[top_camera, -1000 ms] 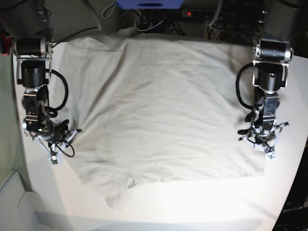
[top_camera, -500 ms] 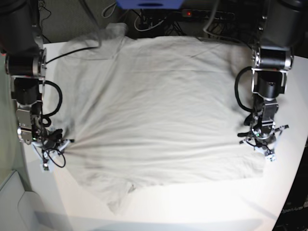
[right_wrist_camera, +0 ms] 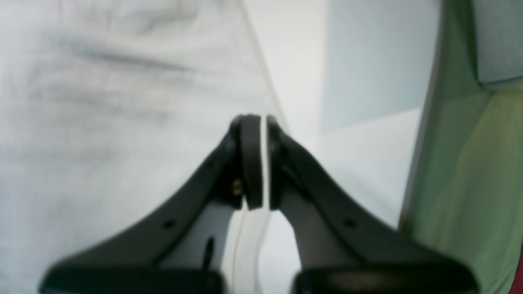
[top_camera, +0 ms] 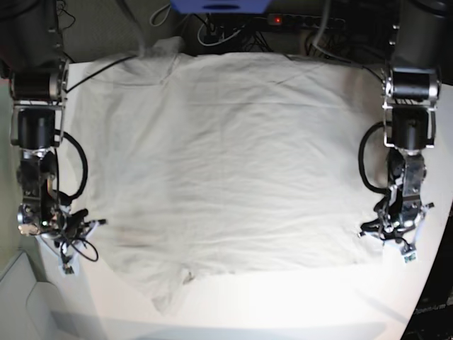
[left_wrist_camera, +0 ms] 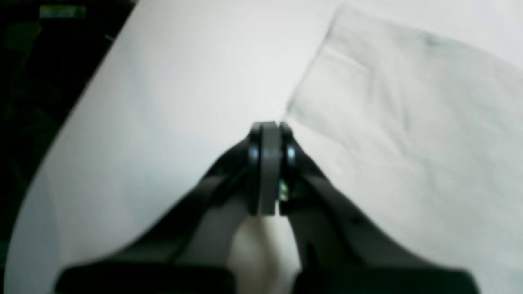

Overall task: Layout the t-shirt on the table in an organized manner, then fold the t-shirt properly
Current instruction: 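Drag both held corners toward the robot, stretching the shirt flat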

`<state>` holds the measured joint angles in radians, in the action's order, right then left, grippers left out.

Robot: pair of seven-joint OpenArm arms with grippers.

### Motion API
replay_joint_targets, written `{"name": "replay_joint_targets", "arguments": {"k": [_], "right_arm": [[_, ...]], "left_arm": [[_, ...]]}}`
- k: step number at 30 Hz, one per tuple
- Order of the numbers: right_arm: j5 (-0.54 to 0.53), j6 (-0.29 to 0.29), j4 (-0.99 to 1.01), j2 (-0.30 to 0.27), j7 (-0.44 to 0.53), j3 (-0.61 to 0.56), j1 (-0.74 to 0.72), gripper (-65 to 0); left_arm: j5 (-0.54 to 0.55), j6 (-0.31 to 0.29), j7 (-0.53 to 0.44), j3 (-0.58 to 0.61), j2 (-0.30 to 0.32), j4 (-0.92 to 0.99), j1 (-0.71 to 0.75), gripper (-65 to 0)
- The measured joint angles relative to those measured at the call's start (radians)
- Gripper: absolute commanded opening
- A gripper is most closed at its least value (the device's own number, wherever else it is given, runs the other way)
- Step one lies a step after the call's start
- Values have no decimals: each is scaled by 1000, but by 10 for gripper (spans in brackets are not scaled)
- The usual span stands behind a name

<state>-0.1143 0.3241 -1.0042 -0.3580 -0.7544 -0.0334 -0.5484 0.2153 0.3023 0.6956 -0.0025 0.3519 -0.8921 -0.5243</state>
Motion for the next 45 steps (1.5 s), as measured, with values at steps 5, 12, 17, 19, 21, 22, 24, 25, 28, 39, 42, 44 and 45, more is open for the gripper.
{"name": "replay_joint_targets", "arguments": {"k": [5, 12, 17, 19, 21, 22, 24, 25, 28, 39, 42, 44, 45], "right_arm": [[-4, -4, -178, 2, -18, 1, 171, -617], [-5, -6, -236, 17, -8, 2, 243, -617], [-5, -6, -124, 28, 89, 2, 241, -617], [-2, -6, -70, 27, 138, 2, 237, -617], [-14, -6, -16, 24, 176, 2, 213, -617], [-13, -6, 19, 24, 188, 2, 190, -617], [-14, -6, 94, 23, 232, 2, 151, -617], [-22, -6, 133, 22, 259, 2, 132, -617], [-28, -6, 234, 12, 319, 0, 80, -617], [-12, -6, 419, 3, 389, -3, -42, -617], [-6, -5, 396, 0, 341, -4, -50, -617], [2, -5, 330, -11, 304, -6, -43, -617], [4, -5, 296, -19, 292, -6, -42, -617]], "left_arm": [[83, 0, 65, -70, -22, -178, 179, -650], [104, -2, 45, -90, -28, -188, 247, -650], [108, -3, -44, -85, -33, -116, 229, -650], [104, -3, -92, -86, -34, -62, 207, -650], [100, -3, -115, -85, -33, -3, 175, -650], [100, -3, -140, -85, -32, 31, 159, -650], [96, -4, -198, -85, -32, 90, 137, -650], [96, -4, -216, -85, -32, 114, 126, -650], [88, -3, -245, -48, -27, 149, 104, -650], [108, -2, -191, 37, -26, 176, 35, -650], [108, -3, -190, 36, -30, 170, 36, -650], [108, -3, -181, 36, -27, 170, 33, -650], [108, -3, -175, 36, -26, 167, 31, -650]]}}
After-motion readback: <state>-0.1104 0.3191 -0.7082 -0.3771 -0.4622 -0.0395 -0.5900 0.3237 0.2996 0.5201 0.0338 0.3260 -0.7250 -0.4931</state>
